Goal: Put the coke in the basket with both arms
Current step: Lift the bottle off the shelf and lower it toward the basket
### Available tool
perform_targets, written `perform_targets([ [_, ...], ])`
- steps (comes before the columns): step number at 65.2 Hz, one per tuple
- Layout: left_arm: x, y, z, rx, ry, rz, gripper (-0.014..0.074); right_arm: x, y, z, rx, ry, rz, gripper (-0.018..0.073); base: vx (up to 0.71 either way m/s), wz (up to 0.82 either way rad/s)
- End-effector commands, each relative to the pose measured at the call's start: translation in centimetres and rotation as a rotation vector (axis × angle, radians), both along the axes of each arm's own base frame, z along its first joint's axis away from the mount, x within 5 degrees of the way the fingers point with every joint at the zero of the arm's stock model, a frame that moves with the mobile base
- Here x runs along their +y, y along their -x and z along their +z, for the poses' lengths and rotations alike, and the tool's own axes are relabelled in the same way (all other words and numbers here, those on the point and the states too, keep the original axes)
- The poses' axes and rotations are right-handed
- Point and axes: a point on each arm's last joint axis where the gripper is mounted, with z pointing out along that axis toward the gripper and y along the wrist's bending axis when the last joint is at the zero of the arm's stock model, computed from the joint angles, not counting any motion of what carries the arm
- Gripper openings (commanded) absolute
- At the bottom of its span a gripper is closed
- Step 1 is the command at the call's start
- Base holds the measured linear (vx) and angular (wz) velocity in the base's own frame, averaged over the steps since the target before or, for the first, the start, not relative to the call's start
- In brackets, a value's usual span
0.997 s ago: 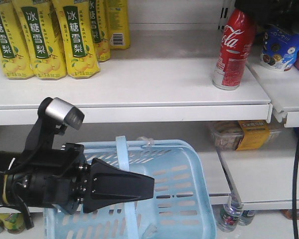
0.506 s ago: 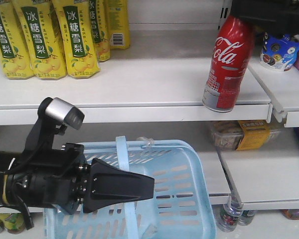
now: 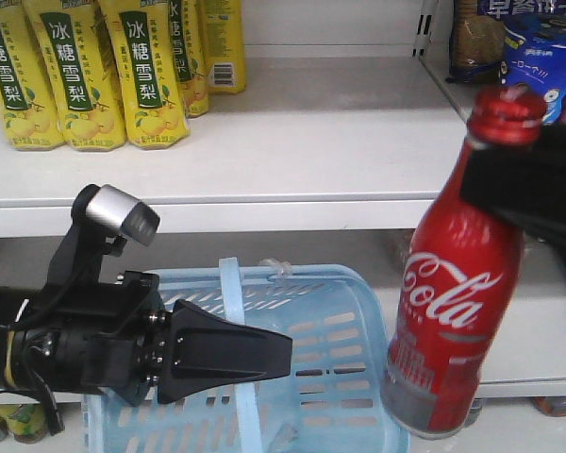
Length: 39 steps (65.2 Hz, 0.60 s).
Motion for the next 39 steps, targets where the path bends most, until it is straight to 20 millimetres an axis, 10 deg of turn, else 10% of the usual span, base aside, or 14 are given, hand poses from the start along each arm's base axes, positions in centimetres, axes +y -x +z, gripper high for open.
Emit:
perform_targets([
  [1,0.2,1.7,2.9,-0.026,0.186,-0.148,-0.0006,-0.2,-0.4,-1.3,0.044,-0.085,-0.049,-0.0005,0.0,0.0],
  [15,0.2,1.7,2.9,-0.026,0.186,-0.148,-0.0006,-0.6,-2.4,-6.4,0.144,-0.128,-0.126,-0.0005,0.0,0.0],
  [39,0.2,1.7,2.9,-0.026,0.186,-0.148,-0.0006,-0.4,-4.7,-8.7,0.203,-0.157,-0.045,-0.0005,0.0,0.0],
])
